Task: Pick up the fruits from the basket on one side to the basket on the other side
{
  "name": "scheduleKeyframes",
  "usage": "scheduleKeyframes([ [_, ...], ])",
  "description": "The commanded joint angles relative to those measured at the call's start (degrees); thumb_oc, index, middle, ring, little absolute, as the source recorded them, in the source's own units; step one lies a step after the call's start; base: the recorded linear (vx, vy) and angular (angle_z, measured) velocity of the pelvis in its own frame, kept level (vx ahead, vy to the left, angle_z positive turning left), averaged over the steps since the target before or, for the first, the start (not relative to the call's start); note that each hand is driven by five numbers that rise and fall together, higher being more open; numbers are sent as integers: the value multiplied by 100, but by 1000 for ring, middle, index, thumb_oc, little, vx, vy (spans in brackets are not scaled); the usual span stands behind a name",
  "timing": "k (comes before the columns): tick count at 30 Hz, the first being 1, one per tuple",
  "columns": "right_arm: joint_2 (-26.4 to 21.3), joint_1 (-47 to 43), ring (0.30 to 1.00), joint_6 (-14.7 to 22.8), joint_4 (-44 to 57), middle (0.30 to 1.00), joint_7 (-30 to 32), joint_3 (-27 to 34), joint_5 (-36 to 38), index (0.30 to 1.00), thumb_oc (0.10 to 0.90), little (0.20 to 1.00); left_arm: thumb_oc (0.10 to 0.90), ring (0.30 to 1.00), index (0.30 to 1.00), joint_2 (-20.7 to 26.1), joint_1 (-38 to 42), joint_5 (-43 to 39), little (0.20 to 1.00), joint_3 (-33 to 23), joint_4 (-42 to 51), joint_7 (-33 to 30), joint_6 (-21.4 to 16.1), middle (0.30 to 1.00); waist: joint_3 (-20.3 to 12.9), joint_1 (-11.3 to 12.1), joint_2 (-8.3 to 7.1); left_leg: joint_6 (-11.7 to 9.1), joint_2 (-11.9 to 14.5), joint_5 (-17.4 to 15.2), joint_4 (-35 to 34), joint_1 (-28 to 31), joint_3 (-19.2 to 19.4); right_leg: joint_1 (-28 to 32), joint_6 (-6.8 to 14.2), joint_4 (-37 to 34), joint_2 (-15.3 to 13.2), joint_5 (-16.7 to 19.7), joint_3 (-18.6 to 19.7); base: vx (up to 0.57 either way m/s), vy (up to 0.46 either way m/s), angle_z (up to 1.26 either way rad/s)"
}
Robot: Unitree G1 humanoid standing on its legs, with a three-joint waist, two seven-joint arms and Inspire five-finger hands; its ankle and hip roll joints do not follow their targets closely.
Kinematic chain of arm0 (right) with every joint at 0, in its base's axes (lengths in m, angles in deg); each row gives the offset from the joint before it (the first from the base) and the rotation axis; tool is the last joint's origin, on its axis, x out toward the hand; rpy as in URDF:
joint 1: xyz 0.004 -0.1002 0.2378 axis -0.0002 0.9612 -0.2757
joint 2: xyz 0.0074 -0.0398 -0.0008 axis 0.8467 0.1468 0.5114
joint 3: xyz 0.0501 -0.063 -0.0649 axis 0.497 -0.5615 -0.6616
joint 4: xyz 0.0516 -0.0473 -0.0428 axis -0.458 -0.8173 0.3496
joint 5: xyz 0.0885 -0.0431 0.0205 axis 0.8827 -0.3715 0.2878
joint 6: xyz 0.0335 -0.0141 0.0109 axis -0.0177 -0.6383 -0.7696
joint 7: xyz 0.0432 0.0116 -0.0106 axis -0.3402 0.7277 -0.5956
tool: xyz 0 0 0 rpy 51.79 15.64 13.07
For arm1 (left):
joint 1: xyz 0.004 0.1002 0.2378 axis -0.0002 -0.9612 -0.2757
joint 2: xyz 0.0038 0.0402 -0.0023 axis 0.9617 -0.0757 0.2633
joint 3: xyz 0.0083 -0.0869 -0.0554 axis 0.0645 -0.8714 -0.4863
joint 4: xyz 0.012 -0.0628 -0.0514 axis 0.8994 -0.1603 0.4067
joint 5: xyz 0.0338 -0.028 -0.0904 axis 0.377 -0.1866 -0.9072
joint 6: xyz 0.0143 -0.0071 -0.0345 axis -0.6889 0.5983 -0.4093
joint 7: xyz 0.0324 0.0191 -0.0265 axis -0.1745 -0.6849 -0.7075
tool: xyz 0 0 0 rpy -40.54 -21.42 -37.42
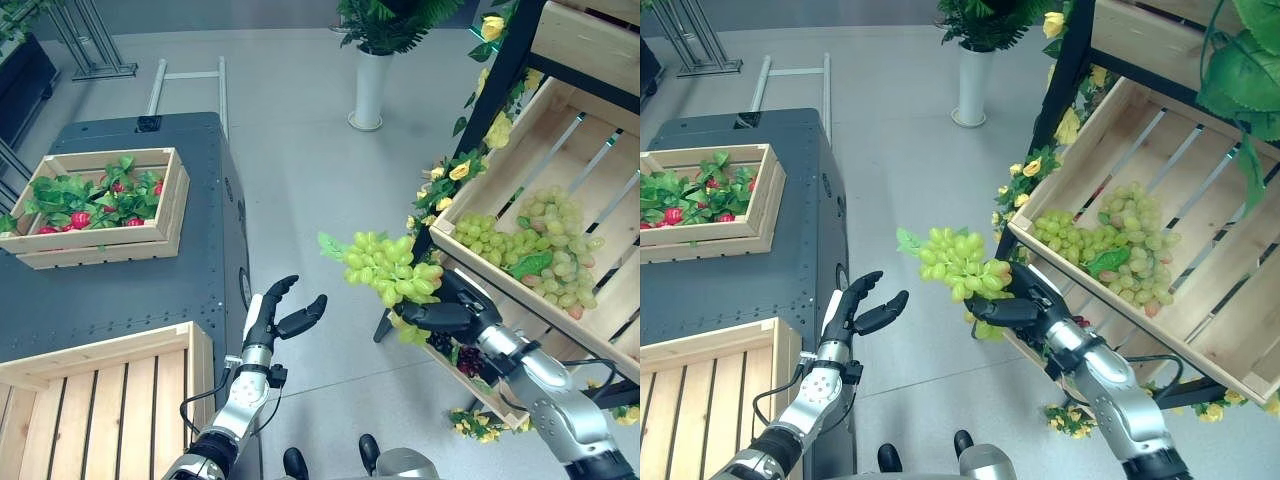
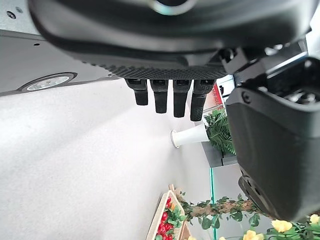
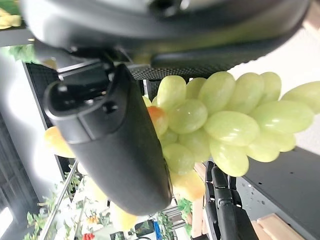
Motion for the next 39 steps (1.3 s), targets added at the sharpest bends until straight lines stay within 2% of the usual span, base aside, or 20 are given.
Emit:
scheduleKeyframes([
  [1,-28,-602,300,1251,811,300,-361,826,176,300,400,300,800,900,900,190,437,52,900,-39,-89,-63,-742,900,-388,62,-60,138,-217,-1036,56,273,-253,-415,-87,91,480,233,152,-16,20,-13],
  [5,-223,-451,300,1238,1177,300,-380,1175,291,300,400,300,800,900,900,197,359,-163,900,-83,-168,134,-803,900,-405,-62,-64,143,-201,-1068,56,258,-126,-482,-73,91,527,250,282,-8,35,-18],
  [8,-352,-289,300,1071,1326,300,-425,1553,454,300,400,300,800,900,900,181,278,-231,900,-109,-236,217,-879,900,-454,-196,-53,141,-187,-1094,56,271,10,-522,-68,104,574,252,396,14,48,-19],
  [13,-472,-223,300,909,1172,300,-284,1979,779,300,400,300,800,900,900,209,254,-328,900,-122,-363,269,-940,900,-540,-307,-82,136,-166,-1127,56,301,130,-507,-51,81,610,263,470,30,23,-13],
  [16,-544,-230,300,955,1069,300,-119,2240,966,300,400,300,800,900,900,218,249,-381,900,-135,-443,299,-993,900,-579,-369,-108,140,-148,-1158,56,319,181,-498,-36,76,637,263,495,30,0,-7],
  [26,-932,-462,300,1138,521,300,515,2906,1017,300,400,300,800,900,900,265,107,-317,900,-41,-620,364,-1063,900,-753,-370,-159,122,-103,-1217,68,305,251,-504,-19,53,690,249,519,26,-9,-6],
  [39,-1415,-431,300,1458,-233,300,993,3458,356,300,400,300,800,900,900,414,-10,-370,900,-144,-702,409,-1153,900,-898,-379,-200,126,-94,-1271,137,298,242,-492,-10,65,723,230,566,6,1,-1],
])
